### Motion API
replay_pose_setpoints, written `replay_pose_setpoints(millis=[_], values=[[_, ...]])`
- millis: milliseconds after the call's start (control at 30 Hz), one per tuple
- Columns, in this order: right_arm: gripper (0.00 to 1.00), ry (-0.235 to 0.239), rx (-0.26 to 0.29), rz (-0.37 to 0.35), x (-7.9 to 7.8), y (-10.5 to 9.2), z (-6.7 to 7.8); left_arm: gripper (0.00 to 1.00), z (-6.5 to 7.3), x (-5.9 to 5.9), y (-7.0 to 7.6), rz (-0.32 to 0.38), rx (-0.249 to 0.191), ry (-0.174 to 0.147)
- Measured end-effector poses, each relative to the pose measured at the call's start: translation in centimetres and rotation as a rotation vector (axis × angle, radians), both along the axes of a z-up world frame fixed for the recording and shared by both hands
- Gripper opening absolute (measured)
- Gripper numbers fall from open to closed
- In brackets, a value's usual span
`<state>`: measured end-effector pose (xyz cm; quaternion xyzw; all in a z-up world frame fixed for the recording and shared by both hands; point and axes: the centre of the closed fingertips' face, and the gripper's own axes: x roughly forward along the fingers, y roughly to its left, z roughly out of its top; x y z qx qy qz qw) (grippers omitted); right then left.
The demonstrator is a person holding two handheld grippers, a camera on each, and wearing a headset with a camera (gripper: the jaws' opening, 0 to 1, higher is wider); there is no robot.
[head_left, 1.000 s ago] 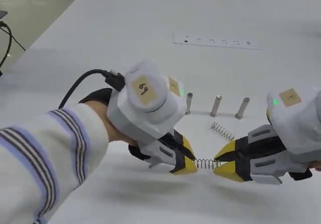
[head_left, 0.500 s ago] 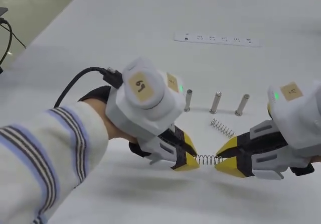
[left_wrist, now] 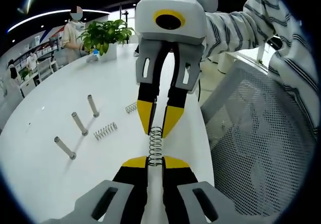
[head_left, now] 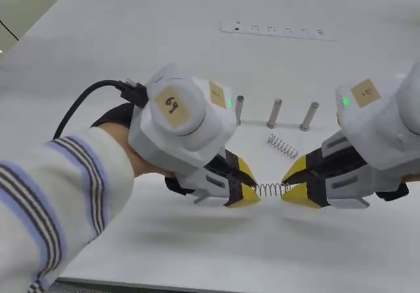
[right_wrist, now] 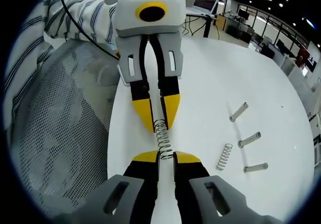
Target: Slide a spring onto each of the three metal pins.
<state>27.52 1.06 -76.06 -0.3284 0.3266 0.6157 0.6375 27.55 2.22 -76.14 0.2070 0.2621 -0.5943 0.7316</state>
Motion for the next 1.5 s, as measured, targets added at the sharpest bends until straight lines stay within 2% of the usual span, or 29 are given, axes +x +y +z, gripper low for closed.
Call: replay_pose_setpoints(millis=[67,133,267,367,533,600,667,867,1133,1233,1300,1367,1400,1433,1500], values=[[0.08,0.010,-0.018,-0.017,0.1,0.0,0.1,0.02,0.2,0.0,0.0,0.013,-0.019,0.005],[0.08,-0.010,-0.028,0.000,0.0,0.0,0.4,0.02,0.4,0.1,0.1,0.028,-0.040,0.006],[0.08,-0.017,-0.040,0.017,0.0,0.1,0.8,0.02,0.4,0.0,0.1,0.031,-0.047,0.001],[0.08,-0.044,-0.067,0.046,0.0,0.0,1.0,0.02,0.6,0.0,0.0,0.040,-0.060,-0.001],[0.08,-0.051,-0.083,0.067,0.2,-0.2,0.9,0.02,0.5,-0.2,-0.1,0.039,-0.059,-0.011],[0.08,-0.048,-0.092,0.071,0.2,-0.1,1.0,0.02,0.5,-0.3,-0.3,0.038,-0.047,-0.017],[0.08,-0.042,-0.103,0.075,0.0,-0.2,1.0,0.02,0.4,-0.5,-0.3,0.032,-0.033,-0.037],[0.08,-0.043,-0.118,0.103,-0.4,-0.1,1.5,0.01,0.3,-0.7,-0.3,0.043,-0.043,-0.030],[0.07,-0.067,-0.160,0.147,-0.8,0.0,2.0,0.01,0.2,-0.8,-0.7,0.044,-0.052,-0.028],[0.07,-0.064,-0.166,0.153,-0.9,0.0,2.1,0.01,0.2,-0.9,-0.8,0.041,-0.059,-0.030],[0.07,-0.057,-0.170,0.157,-1.0,0.0,2.3,0.01,0.3,-1.1,-0.9,0.044,-0.072,-0.020],[0.07,-0.059,-0.180,0.158,-0.9,-0.1,2.4,0.01,0.4,-1.0,-1.0,0.034,-0.083,-0.037],[0.07,-0.059,-0.182,0.158,-1.0,-0.1,2.5,0.01,0.4,-0.9,-1.1,0.023,-0.089,-0.054],[0.07,-0.057,-0.184,0.158,-0.9,-0.2,2.6,0.01,0.5,-0.9,-1.3,-0.006,-0.097,-0.084],[0.07,-0.049,-0.187,0.156,-1.1,-0.1,2.8,0.01,0.4,-1.0,-1.4,-0.002,-0.103,-0.073]])
